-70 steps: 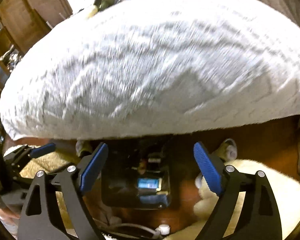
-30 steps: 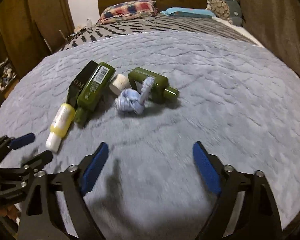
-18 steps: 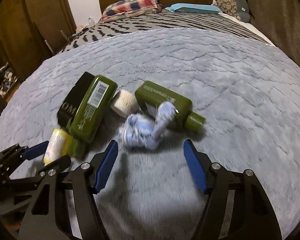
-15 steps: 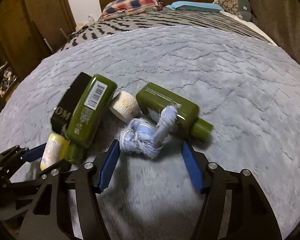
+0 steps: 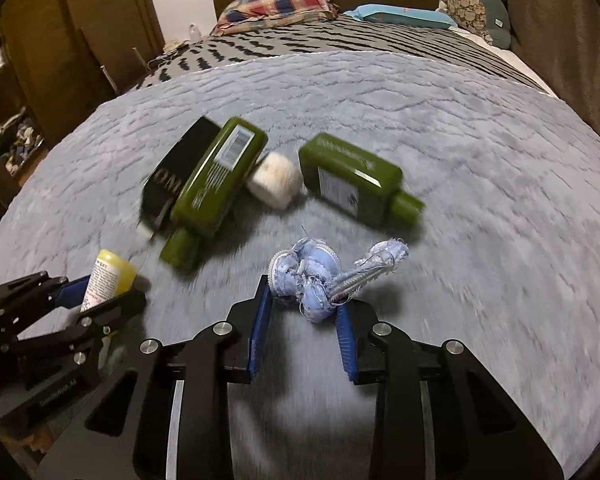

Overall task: Collect trash
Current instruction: 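Carry both held items down past the bed edge toward the bin, then open both tools to drop the items into the bin, then grasp the black box with the left tool while the right grasps a green bottle, then carry the black box and green bottle down past the bed edge toward the bin, then open both tools to drop the items into the bin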

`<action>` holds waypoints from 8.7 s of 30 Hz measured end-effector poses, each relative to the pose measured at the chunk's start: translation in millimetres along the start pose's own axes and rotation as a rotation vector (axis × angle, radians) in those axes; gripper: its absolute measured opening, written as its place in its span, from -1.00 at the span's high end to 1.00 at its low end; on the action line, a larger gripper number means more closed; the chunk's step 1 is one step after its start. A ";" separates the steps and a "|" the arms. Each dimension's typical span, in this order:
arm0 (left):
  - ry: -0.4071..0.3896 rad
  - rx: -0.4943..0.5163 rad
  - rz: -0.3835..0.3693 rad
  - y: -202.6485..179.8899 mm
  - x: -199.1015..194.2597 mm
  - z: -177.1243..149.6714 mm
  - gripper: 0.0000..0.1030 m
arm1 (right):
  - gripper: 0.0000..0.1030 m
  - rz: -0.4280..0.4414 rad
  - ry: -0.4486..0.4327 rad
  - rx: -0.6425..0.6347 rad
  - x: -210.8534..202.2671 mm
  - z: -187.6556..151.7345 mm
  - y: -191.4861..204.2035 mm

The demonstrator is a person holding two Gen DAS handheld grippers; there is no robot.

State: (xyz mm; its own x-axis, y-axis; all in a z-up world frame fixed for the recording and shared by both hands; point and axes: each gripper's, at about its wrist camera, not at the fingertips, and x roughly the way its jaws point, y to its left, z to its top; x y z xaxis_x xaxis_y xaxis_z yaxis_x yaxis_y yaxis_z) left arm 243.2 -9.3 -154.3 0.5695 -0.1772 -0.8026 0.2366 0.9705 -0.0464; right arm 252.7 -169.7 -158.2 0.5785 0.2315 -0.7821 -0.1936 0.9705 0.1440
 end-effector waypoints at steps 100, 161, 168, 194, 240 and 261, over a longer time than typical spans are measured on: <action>0.024 -0.026 -0.046 -47.9 -109.2 -207.9 -0.71 | -0.85 -0.055 -0.009 0.064 -132.5 -214.8 -9.7; -0.059 0.084 0.059 10.1 46.9 69.1 0.25 | 0.07 -0.060 0.000 -0.118 55.2 69.7 -20.2; -0.091 0.078 0.058 15.2 38.7 72.5 0.53 | 0.40 -0.044 -0.009 -0.113 48.9 64.1 -19.8; -0.241 0.079 -0.051 -30.4 -126.8 -34.6 0.60 | 0.44 -0.068 -0.154 -0.149 -125.2 -31.5 9.8; 0.257 0.043 -0.208 -83.0 -49.6 -303.0 0.62 | 0.43 0.057 0.301 0.021 -64.6 -302.2 25.1; 0.372 0.030 -0.238 -77.8 -1.7 -314.6 0.61 | 0.40 0.137 0.407 0.075 -10.6 -315.0 27.2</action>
State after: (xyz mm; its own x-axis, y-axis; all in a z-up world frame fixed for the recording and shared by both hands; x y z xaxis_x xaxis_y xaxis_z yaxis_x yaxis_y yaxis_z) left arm -23.8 -33.0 -336.4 0.1755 -0.3191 -0.9313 0.3524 0.9037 -0.2433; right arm -8.4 -167.2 -337.0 0.1890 0.3277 -0.9257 -0.1806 0.9382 0.2952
